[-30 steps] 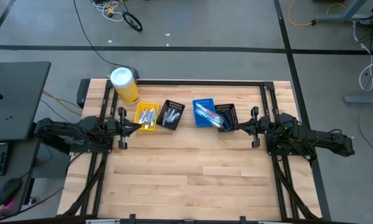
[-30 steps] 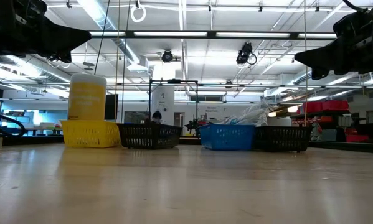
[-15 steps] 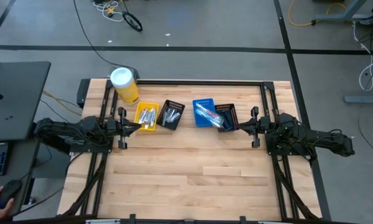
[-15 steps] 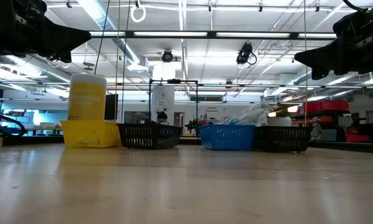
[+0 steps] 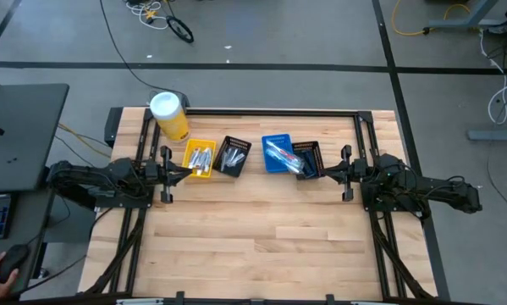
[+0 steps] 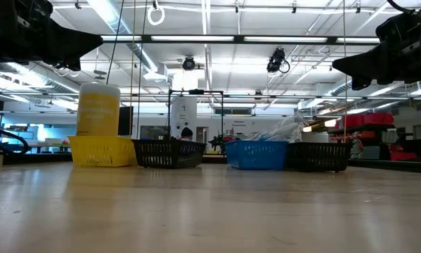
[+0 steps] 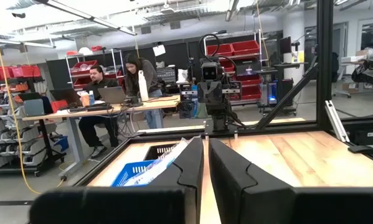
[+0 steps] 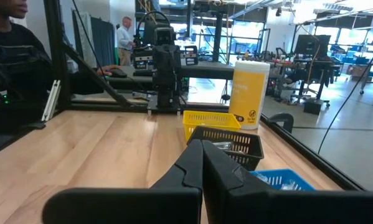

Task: Pick & Place Travel size toiletries
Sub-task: Return to Home Position

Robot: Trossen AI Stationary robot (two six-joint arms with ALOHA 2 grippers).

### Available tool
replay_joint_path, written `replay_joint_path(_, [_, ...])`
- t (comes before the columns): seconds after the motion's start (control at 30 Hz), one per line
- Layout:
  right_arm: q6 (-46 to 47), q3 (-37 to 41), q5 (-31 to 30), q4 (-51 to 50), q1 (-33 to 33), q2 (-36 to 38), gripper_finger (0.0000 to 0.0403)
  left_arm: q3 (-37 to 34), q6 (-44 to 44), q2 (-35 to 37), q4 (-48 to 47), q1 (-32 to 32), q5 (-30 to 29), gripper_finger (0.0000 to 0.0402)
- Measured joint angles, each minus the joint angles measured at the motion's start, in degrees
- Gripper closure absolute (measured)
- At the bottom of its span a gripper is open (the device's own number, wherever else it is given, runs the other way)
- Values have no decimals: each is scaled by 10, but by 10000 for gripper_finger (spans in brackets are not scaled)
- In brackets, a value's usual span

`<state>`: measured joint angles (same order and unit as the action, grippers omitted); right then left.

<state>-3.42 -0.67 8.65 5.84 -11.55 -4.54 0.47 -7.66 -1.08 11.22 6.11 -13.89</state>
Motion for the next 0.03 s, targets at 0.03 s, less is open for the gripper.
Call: replay_joint_path(0.03, [0,0,0,0,0,0,402,0,-1,0,0,0,0,370])
